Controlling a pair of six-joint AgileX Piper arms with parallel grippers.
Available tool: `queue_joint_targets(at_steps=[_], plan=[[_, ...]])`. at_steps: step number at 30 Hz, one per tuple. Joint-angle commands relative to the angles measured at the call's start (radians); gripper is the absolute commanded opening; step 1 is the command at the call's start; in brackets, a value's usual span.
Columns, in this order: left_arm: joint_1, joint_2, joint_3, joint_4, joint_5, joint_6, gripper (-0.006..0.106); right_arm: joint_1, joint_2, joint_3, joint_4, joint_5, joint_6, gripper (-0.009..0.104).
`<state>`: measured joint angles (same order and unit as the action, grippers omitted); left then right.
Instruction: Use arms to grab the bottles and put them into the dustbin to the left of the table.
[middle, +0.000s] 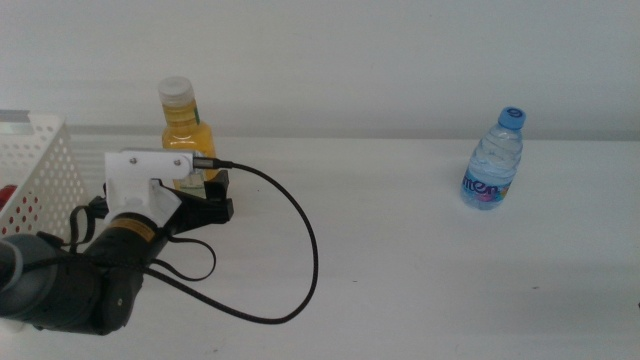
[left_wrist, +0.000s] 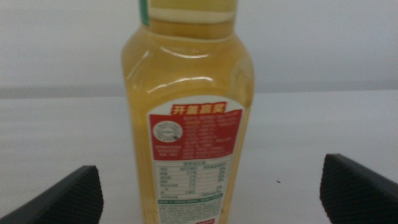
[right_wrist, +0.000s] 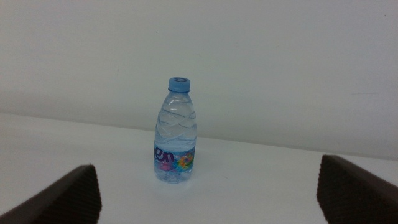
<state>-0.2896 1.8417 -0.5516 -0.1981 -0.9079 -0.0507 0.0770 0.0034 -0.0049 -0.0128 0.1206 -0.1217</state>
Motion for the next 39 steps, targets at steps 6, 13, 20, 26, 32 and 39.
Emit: queue_joint_targets(at_steps=[6,13,20,26,32,39], plan=[[-0.01,0.001,-0.025,-0.029,-0.013,0.0,0.094,-0.008,-0.039,0.043,-0.006,-0.007,-0.007,0.093],[-0.01,0.016,-0.051,-0.031,0.012,0.0,0.094,-0.008,-0.039,0.043,-0.006,-0.007,-0.007,0.093],[-0.01,0.078,-0.092,-0.029,-0.004,-0.002,0.094,-0.008,-0.039,0.043,-0.006,-0.007,-0.007,0.093],[-0.008,0.109,-0.121,-0.031,-0.018,0.0,0.094,-0.008,-0.039,0.043,-0.006,-0.007,-0.007,0.093],[0.011,0.148,-0.151,-0.013,-0.025,0.0,0.094,-0.008,-0.039,0.043,-0.006,-0.007,-0.007,0.093],[0.02,0.164,-0.186,-0.01,-0.011,0.0,0.094,-0.008,-0.039,0.043,-0.006,-0.007,-0.007,0.093]])
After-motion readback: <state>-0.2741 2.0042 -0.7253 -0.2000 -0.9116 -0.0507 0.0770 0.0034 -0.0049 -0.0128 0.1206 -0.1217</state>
